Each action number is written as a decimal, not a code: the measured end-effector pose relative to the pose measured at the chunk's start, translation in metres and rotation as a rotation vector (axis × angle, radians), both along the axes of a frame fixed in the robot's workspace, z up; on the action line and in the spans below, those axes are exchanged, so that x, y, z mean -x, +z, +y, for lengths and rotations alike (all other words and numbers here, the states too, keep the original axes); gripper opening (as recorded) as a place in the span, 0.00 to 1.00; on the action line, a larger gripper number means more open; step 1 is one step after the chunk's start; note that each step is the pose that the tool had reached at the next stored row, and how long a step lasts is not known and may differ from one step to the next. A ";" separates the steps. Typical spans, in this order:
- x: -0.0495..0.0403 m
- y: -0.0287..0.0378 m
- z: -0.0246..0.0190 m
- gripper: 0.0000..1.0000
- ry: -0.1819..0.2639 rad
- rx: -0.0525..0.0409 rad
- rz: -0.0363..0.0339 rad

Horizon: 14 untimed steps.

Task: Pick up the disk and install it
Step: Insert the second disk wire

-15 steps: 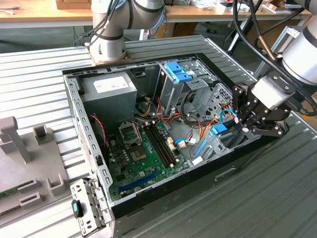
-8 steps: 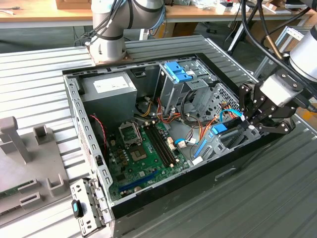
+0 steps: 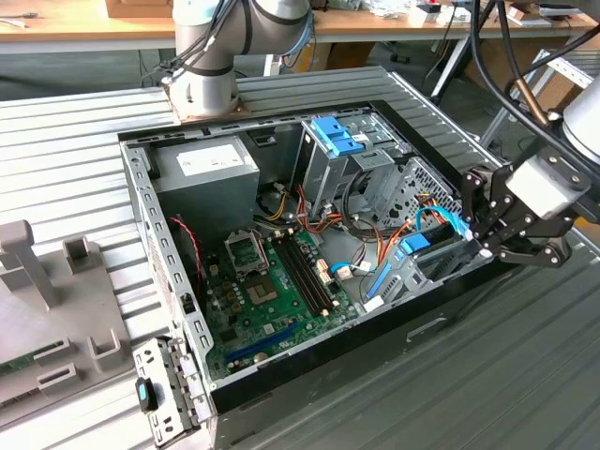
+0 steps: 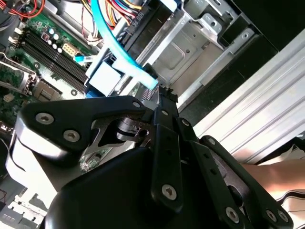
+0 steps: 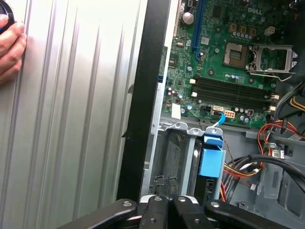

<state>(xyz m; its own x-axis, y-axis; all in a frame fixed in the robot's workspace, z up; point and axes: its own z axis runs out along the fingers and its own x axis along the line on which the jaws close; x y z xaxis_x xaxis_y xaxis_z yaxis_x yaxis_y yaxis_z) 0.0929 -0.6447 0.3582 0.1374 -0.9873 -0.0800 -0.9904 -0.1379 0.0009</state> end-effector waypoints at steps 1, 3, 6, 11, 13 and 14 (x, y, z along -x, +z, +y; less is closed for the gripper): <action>0.0000 0.0000 0.0000 0.11 0.000 0.0000 0.0000; 0.0000 0.0001 0.0011 0.11 0.001 0.0001 0.0000; 0.0000 0.0000 0.0154 0.11 0.003 0.0001 0.0000; 0.0000 0.0004 0.0370 0.11 0.014 0.0000 0.0002; 0.0000 0.0015 0.0376 0.11 0.015 0.0002 0.0002; 0.0000 0.0016 0.0377 0.11 0.015 -0.0002 0.0002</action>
